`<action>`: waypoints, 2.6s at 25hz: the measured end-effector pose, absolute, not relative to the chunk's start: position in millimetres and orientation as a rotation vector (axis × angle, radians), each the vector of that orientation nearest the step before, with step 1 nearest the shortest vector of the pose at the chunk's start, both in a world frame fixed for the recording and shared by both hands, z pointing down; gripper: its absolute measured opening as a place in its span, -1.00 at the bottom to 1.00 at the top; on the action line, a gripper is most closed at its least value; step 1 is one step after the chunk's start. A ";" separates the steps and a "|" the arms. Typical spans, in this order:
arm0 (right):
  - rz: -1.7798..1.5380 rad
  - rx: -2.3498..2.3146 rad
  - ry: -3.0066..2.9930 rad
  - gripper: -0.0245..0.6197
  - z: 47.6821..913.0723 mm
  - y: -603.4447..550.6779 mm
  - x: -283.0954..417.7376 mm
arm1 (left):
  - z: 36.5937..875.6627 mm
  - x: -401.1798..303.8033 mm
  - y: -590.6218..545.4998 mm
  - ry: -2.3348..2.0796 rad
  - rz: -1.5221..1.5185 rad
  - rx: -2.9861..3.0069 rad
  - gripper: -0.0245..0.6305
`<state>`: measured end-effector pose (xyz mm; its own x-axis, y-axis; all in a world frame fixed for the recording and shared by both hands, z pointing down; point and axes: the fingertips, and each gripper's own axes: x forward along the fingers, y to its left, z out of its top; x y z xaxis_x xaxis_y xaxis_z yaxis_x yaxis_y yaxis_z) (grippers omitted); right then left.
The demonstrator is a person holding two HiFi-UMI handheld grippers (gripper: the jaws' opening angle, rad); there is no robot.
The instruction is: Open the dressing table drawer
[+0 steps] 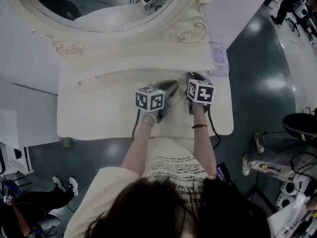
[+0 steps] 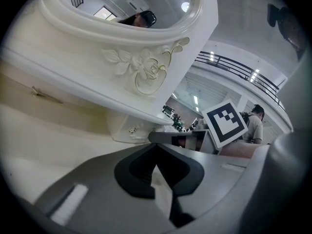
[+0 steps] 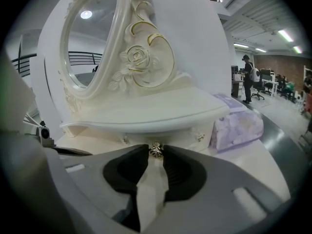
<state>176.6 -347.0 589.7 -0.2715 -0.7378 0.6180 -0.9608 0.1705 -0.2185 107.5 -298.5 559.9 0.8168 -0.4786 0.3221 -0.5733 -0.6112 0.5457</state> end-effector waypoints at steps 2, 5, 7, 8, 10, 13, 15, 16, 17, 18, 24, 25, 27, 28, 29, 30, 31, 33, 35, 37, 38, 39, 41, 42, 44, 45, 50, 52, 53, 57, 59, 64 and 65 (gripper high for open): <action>0.831 1.612 -2.084 -0.61 590.5 -347.5 176.1 | 560.5 106.5 -298.8 -0.771 0.188 2.341 -0.93; 0.833 1.614 -2.081 -0.61 590.9 -347.7 176.2 | 560.4 106.4 -298.9 -0.773 0.187 2.340 -0.93; 0.834 1.614 -2.081 -0.61 590.4 -347.6 176.7 | 559.7 107.3 -298.6 -0.772 0.185 2.339 -0.93; 0.836 1.614 -2.081 -0.61 590.2 -347.5 176.7 | 559.5 107.8 -298.4 -0.771 0.186 2.340 -0.93; 0.841 1.613 -2.082 -0.61 590.3 -347.1 176.1 | 559.7 108.2 -298.1 -0.769 0.188 2.343 -0.93; 0.844 1.612 -2.085 -0.61 590.7 -345.7 175.0 | 559.4 108.2 -296.9 -0.768 0.187 2.344 -0.93; 0.846 1.611 -2.085 -0.61 590.6 -344.4 175.3 | 559.1 108.9 -295.5 -0.767 0.185 2.345 -0.93; 0.847 1.610 -2.085 -0.61 590.6 -343.9 175.3 | 559.1 109.0 -294.9 -0.767 0.185 2.344 -0.93; 0.847 1.609 -2.086 -0.61 590.7 -343.5 175.1 | 559.0 109.0 -294.3 -0.767 0.185 2.344 -0.93; 0.847 1.608 -2.087 -0.61 590.7 -343.1 174.9 | 558.9 109.0 -293.8 -0.768 0.184 2.344 -0.93; 0.852 1.600 -2.091 -0.61 590.7 -339.5 174.5 | 555.7 108.6 -291.1 -0.778 0.179 2.350 -0.93; 0.853 1.599 -2.091 -0.61 590.9 -338.9 174.4 | 555.1 108.6 -290.9 -0.780 0.177 2.351 -0.93; 0.853 1.595 -2.094 -0.61 590.8 -337.8 174.5 | 553.9 109.0 -290.0 -0.783 0.173 2.352 -0.93; 0.852 1.594 -2.095 -0.61 590.5 -337.2 174.6 | 553.4 109.4 -289.7 -0.785 0.171 2.353 -0.93; 0.852 1.592 -2.095 -0.61 590.4 -336.5 174.7 | 552.8 109.8 -289.3 -0.787 0.169 2.354 -0.93; 0.853 1.589 -2.096 -0.61 590.6 -335.7 174.9 | 552.3 110.2 -288.9 -0.788 0.168 2.355 -0.93; 0.855 1.587 -2.098 -0.61 591.0 -334.9 174.9 | 551.9 110.6 -288.5 -0.790 0.166 2.355 -0.93; 0.856 1.583 -2.102 -0.61 591.6 -333.5 174.7 | 551.5 110.7 -287.7 -0.795 0.162 2.356 -0.93; 0.856 1.580 -2.105 -0.61 591.6 -331.5 174.7 | 551.1 110.9 -286.1 -0.802 0.157 2.353 -0.93; 0.858 1.576 -2.109 -0.61 591.5 -329.5 174.6 | 550.7 111.6 -283.6 -0.807 0.154 2.349 -0.93; 0.859 1.575 -2.111 -0.61 591.3 -328.8 174.7 | 550.6 112.0 -282.4 -0.809 0.154 2.348 -0.93; 0.860 1.574 -2.112 -0.61 591.2 -328.2 174.7 | 550.5 112.2 -281.4 -0.811 0.155 2.349 -0.93; 0.862 1.573 -2.115 -0.61 591.2 -327.1 174.5 | 550.4 112.1 -279.4 -0.816 0.156 2.349 -0.93; 0.864 1.572 -2.116 -0.61 591.4 -326.4 174.4 | 550.5 111.8 -278.3 -0.818 0.155 2.348 -0.93; 0.865 1.571 -2.117 -0.61 591.5 -325.4 174.1 | 550.5 110.7 -276.9 -0.824 0.151 2.346 -0.93; 0.864 1.571 -2.118 -0.61 591.3 -325.1 174.0 | 550.2 110.1 -276.7 -0.827 0.149 2.346 -0.93; 0.867 1.564 -2.124 -0.61 591.7 -320.8 173.4 | 548.7 109.4 -274.9 -0.836 0.139 2.342 -0.93; 0.869 1.563 -2.124 -0.61 591.7 -319.8 173.5 | 547.9 111.1 -274.3 -0.831 0.140 2.346 -0.93; 0.873 1.563 -2.123 -0.61 591.9 -319.2 173.5 | 547.8 111.8 -273.7 -0.828 0.142 2.347 -0.93; 0.881 1.562 -2.117 -0.61 593.5 -315.5 172.7 | 548.5 111.8 -270.7 -0.821 0.146 2.346 -0.93; 0.882 1.562 -2.117 -0.61 594.1 -313.9 172.7 | 549.0 111.1 -269.6 -0.822 0.144 2.346 -0.93; 0.892 1.564 -2.119 -0.61 593.6 -310.0 172.0 | 548.3 109.3 -266.2 -0.821 0.138 2.346 -0.93; 0.892 1.565 -2.118 -0.61 593.7 -308.9 172.1 | 548.5 108.9 -265.1 -0.821 0.138 2.346 -0.93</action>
